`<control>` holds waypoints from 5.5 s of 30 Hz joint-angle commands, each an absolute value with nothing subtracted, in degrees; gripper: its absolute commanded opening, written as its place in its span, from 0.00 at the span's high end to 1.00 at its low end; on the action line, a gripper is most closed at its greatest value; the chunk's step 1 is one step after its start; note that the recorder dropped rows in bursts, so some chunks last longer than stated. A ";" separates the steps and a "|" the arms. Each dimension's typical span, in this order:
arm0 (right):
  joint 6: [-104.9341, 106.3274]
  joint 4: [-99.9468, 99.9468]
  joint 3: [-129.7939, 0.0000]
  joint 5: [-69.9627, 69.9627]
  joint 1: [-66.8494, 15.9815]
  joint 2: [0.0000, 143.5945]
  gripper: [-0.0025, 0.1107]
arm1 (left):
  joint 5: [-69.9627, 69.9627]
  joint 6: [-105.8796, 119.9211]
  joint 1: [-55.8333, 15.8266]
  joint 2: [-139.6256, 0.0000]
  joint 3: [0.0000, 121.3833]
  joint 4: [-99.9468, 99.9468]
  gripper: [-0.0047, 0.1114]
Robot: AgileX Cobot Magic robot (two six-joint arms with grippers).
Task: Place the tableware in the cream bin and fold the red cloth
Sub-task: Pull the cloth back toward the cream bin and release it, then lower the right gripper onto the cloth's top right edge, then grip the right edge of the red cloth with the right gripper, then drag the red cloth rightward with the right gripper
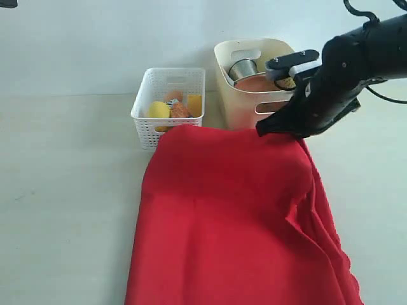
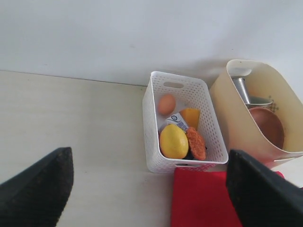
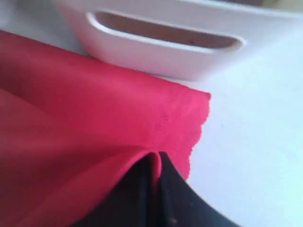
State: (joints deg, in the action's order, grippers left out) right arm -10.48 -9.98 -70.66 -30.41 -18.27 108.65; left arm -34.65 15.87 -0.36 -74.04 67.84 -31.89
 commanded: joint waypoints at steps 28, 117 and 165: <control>19.50 18.59 -67.81 -45.45 -13.21 95.49 0.24 | -39.09 35.74 -9.71 -82.06 63.54 -32.06 0.24; 22.79 31.38 -51.32 -29.52 -7.51 103.87 0.36 | -19.31 31.08 -9.75 -45.62 47.43 -39.72 0.95; 8.19 -2.44 -60.69 -49.59 21.11 109.91 0.98 | -19.34 32.32 -9.75 -39.47 46.62 -41.88 0.95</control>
